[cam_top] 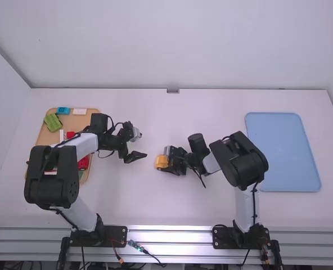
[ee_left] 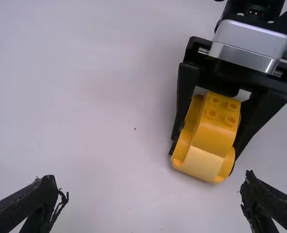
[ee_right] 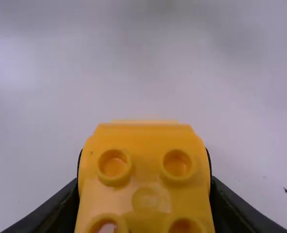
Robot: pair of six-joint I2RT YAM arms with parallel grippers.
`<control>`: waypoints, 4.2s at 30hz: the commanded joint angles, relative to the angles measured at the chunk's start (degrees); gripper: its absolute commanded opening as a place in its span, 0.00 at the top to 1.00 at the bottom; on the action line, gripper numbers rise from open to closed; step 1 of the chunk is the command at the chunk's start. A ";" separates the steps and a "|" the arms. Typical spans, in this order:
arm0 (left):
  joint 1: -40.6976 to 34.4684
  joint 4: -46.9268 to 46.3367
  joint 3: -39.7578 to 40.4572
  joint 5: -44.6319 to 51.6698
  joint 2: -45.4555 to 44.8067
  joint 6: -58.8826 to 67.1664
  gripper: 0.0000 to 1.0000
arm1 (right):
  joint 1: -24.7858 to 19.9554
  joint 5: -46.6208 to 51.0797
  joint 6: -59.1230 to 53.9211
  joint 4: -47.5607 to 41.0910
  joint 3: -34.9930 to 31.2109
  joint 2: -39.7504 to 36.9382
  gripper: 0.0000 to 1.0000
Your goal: Assemble lego blocks to make yellow taxi
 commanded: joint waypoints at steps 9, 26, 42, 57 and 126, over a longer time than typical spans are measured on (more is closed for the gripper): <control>-0.61 0.81 0.28 1.38 -0.92 -0.13 0.01 | -10.91 8.44 -2.58 -14.03 1.27 -15.50 0.51; -0.74 2.99 0.26 1.42 -0.92 -0.20 0.01 | -44.11 24.13 1.97 -29.05 1.25 -32.57 0.65; -0.74 6.71 0.26 1.79 -0.92 -6.60 0.01 | -60.70 22.43 8.35 -17.07 1.38 -19.26 0.46; -0.74 8.09 0.26 1.84 -0.92 -7.74 0.01 | -61.07 24.55 10.67 -9.88 1.46 -11.39 0.26; -3.75 12.10 -15.21 -56.18 -34.64 -62.57 0.55 | -26.24 48.05 38.96 -39.88 -13.60 -74.01 0.59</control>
